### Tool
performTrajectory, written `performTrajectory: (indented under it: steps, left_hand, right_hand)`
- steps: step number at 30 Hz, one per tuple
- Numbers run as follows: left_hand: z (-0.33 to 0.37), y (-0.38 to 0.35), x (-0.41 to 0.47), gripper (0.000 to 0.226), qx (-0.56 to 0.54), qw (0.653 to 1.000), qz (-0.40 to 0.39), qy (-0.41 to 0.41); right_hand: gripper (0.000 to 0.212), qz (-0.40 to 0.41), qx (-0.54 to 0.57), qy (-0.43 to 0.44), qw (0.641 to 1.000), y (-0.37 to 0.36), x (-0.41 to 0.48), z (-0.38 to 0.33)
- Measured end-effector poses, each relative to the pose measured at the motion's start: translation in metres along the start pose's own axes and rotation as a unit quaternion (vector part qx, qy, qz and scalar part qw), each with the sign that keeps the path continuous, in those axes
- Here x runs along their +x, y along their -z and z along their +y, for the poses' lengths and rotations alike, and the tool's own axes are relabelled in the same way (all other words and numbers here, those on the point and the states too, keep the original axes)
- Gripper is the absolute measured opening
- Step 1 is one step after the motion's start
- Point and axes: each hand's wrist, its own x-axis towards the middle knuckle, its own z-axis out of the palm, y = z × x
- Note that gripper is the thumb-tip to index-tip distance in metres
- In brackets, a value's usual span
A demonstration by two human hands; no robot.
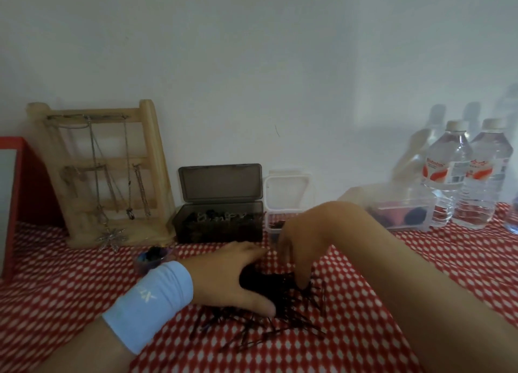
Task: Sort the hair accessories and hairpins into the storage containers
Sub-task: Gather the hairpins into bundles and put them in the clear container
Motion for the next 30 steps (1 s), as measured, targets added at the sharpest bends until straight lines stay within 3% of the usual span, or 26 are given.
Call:
performTrajectory:
  steps: [2,4,8,12,16,18,21,24,26,30]
  left_hand:
    - [0.001,-0.008,-0.001,0.118,0.069,0.998,-0.008,0.004]
    - [0.005,-0.014,0.001,0.119,0.093,0.996,0.008,-0.001]
    - [0.006,-0.011,0.004,0.086,0.055,0.997,0.049,-0.022]
    - [-0.003,-0.002,0.001,0.06,0.045,0.997,0.06,-0.025]
    - [0.003,-0.003,-0.001,0.089,-0.018,0.998,0.068,-0.002]
    - [0.014,-0.01,0.0,0.102,0.019,0.998,0.065,0.011]
    - [0.022,-0.023,0.005,0.085,0.078,0.991,0.104,0.006]
    - [0.015,-0.021,0.007,0.063,0.052,0.99,0.132,-0.007]
    - [0.01,-0.017,0.007,0.053,0.039,0.992,0.123,-0.007]
    - [0.005,-0.011,0.004,0.045,0.006,0.994,0.113,-0.01]
  right_hand:
    - [0.074,-0.048,-0.045,-0.038,0.997,-0.002,-0.006,-0.006]
    - [0.074,-0.063,-0.071,-0.058,0.994,-0.006,-0.008,-0.01]
    - [0.066,-0.054,-0.018,-0.066,0.996,-0.018,0.002,-0.008]
    - [0.039,-0.008,0.105,-0.028,0.994,-0.022,0.008,0.005]
    - [0.037,0.039,0.165,0.004,0.986,-0.021,0.004,0.006]
    - [0.04,0.034,0.188,-0.011,0.982,-0.019,0.002,0.009]
    - [0.036,-0.027,0.141,-0.083,0.986,-0.018,-0.005,0.01]
    - [0.03,-0.06,0.077,-0.115,0.989,-0.022,-0.007,0.004]
    - [0.03,-0.052,0.07,-0.107,0.99,-0.025,-0.006,0.002]
    - [0.05,-0.011,0.129,-0.045,0.991,-0.026,0.0,-0.003]
